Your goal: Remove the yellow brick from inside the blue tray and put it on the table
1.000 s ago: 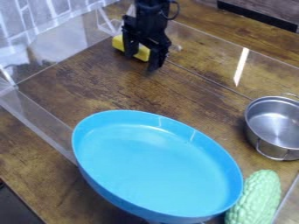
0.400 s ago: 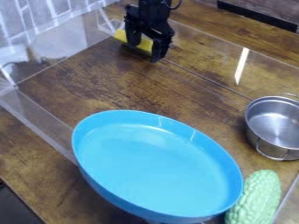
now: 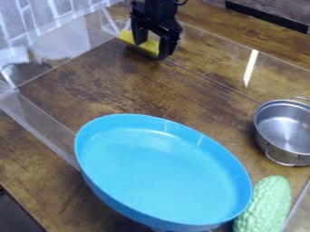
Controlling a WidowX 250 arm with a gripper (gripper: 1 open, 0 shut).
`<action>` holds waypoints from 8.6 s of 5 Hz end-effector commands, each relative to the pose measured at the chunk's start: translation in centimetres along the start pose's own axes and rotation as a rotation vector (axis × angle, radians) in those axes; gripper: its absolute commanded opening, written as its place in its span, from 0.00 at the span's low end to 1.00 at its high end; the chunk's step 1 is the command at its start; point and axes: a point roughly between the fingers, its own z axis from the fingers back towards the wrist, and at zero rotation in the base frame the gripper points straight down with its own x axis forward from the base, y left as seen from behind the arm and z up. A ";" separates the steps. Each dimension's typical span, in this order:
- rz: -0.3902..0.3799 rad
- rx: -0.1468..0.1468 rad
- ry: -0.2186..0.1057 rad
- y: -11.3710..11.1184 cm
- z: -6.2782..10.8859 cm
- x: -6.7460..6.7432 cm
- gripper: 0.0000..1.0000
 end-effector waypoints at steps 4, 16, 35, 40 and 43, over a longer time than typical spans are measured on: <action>0.008 0.026 -0.145 0.4 3.8 1.8 1.00; 0.044 0.033 -0.222 1.1 5.2 1.8 1.00; 0.005 -0.012 -0.342 1.8 3.3 1.3 1.00; 0.035 -0.005 -0.391 2.7 4.8 2.0 1.00; 0.041 0.007 -0.430 3.5 5.7 1.4 1.00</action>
